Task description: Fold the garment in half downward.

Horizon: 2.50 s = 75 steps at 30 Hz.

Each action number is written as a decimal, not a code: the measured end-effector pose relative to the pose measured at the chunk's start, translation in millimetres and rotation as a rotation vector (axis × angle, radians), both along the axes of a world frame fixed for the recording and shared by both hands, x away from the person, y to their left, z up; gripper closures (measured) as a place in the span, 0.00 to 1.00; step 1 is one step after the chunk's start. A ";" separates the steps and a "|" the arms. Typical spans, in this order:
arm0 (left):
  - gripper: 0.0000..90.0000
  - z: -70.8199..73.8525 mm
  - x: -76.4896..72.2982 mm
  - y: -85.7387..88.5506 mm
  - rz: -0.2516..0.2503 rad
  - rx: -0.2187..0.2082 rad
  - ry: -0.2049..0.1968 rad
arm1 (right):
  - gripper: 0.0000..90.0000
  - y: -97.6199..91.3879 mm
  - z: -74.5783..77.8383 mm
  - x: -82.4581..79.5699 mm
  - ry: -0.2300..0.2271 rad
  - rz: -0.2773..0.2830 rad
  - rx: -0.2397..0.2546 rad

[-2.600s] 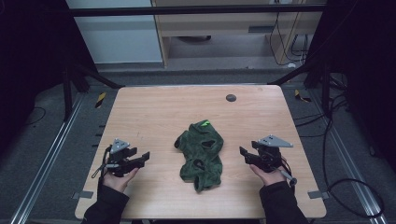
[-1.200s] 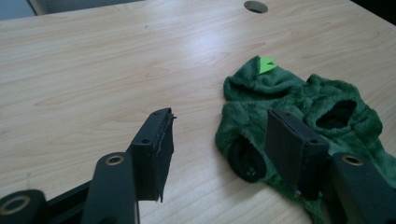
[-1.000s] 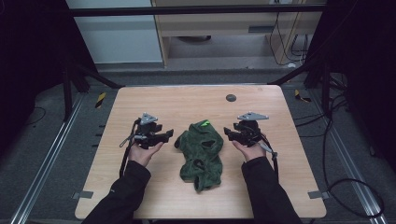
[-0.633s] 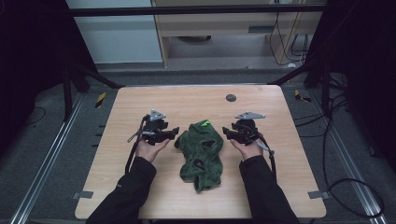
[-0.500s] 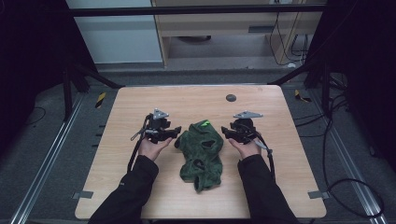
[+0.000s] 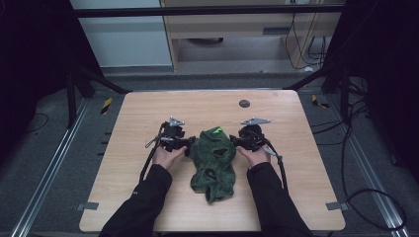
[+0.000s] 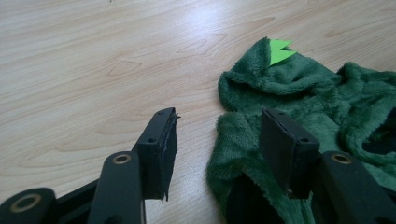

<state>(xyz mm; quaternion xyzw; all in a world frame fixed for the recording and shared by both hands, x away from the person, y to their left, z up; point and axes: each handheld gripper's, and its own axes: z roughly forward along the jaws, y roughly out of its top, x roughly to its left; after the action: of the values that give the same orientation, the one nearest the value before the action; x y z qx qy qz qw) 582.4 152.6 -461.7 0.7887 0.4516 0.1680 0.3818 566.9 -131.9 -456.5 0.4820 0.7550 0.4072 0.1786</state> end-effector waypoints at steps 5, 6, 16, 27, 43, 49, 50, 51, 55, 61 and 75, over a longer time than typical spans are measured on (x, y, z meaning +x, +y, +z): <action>0.53 -7.8 4.0 -8.2 -0.003 0.015 0.013 | 0.61 5.4 -5.3 3.2 0.016 0.013 -0.003; 0.53 -7.8 4.0 -8.2 -0.003 0.015 0.013 | 0.61 5.4 -5.3 3.2 0.016 0.013 -0.003; 0.61 -20.7 11.2 -13.5 0.016 0.025 0.058 | 0.63 12.6 -20.5 9.5 0.066 0.019 -0.030; 0.73 -27.2 12.6 -16.3 0.012 0.024 0.092 | 0.69 16.5 -32.1 12.4 0.114 0.032 -0.054; 0.93 -29.7 9.4 -24.9 0.016 0.042 0.109 | 0.91 18.0 -37.9 11.3 0.148 0.048 -0.042; 0.95 -28.1 8.6 -25.3 0.018 0.037 0.109 | 0.94 18.6 -35.8 10.6 0.132 0.043 -0.042; 0.95 -26.3 8.2 -24.7 0.019 0.032 0.105 | 0.94 18.4 -35.1 10.4 0.127 0.044 -0.044; 0.95 -24.3 7.5 -24.2 0.019 0.028 0.100 | 0.94 17.8 -33.8 10.2 0.113 0.049 -0.046; 0.95 -12.4 3.2 -20.5 0.013 0.010 0.072 | 0.94 16.6 -25.6 6.9 0.091 0.053 -0.034; 0.95 5.6 -5.3 -15.8 0.002 -0.018 0.041 | 0.94 14.0 -8.9 0.7 0.035 0.080 -0.018; 0.95 33.3 -31.2 -19.7 -0.059 -0.025 -0.015 | 0.94 6.1 15.0 -23.7 -0.052 0.148 0.023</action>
<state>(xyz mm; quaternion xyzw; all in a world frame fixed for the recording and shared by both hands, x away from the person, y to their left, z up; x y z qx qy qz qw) 551.2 132.9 -428.4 0.7956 0.4272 0.1567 0.3999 543.2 -125.8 -441.5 0.4161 0.7789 0.4402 0.1622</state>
